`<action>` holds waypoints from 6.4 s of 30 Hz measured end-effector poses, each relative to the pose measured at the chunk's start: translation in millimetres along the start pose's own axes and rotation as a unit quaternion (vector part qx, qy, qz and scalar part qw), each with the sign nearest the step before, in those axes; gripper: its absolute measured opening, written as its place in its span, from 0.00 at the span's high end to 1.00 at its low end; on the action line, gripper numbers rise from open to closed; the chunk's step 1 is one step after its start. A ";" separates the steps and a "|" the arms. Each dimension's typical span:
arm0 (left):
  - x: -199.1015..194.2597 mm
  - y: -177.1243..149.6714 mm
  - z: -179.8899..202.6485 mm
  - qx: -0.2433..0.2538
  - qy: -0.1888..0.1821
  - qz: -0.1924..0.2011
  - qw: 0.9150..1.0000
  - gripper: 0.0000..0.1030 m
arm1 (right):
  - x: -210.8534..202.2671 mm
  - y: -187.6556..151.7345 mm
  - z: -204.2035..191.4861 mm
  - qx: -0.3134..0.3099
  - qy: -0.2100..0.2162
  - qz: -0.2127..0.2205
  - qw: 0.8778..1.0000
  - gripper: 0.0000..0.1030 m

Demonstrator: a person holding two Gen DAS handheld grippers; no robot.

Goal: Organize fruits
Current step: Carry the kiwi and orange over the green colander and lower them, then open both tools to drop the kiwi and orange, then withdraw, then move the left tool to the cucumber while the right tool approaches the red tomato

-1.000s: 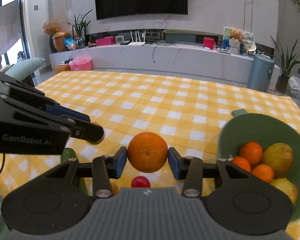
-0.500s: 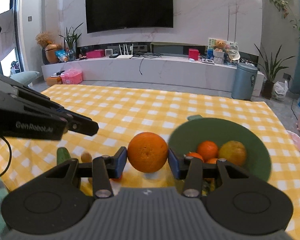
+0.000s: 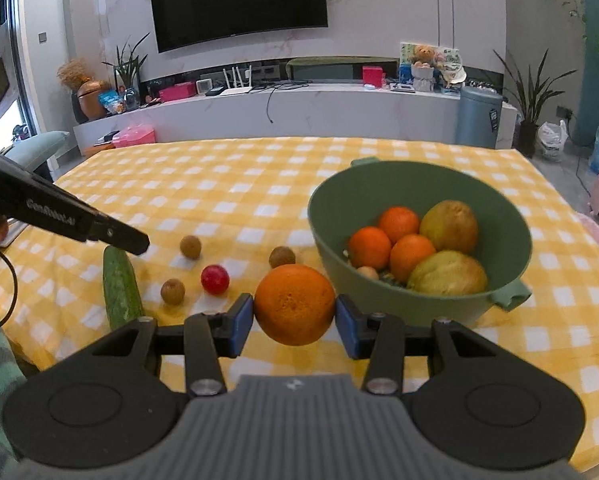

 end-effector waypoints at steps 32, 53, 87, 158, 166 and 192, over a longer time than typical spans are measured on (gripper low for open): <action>33.6 -4.5 13.8 0.053 0.048 -0.014 0.997 0.75 | 21.7 -9.5 11.4 0.050 0.015 -0.008 0.999 0.59; 60.0 84.9 102.5 0.080 -0.043 0.020 0.996 0.75 | 40.8 46.1 74.4 0.059 -0.023 -0.017 0.998 0.59; 123.3 75.1 126.6 0.211 -0.010 -0.070 0.975 0.72 | 38.0 31.8 81.4 0.095 -0.047 -0.036 0.994 0.46; 8.5 -22.4 -76.0 -0.269 0.172 -0.081 0.944 0.37 | 38.5 4.7 -40.7 0.050 -0.062 -0.041 0.996 0.43; 23.8 -23.0 -68.5 -0.247 0.186 -0.102 0.945 0.35 | 49.7 1.3 -35.4 0.059 -0.062 -0.051 0.995 0.43; 37.6 12.0 -49.7 -0.075 0.093 -0.080 0.990 0.55 | 81.8 4.0 -45.2 0.037 -0.006 -0.046 0.998 0.58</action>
Point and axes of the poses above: each gripper's, at about its wrist camera, not at the fingertips, and x roughly the way its jaws point, z to its right, y to its top, the point moved 2 cm from there along x, roughly the way its jaws point, and after that the axes turned 12 degrees about z, right-handed, at the moved point
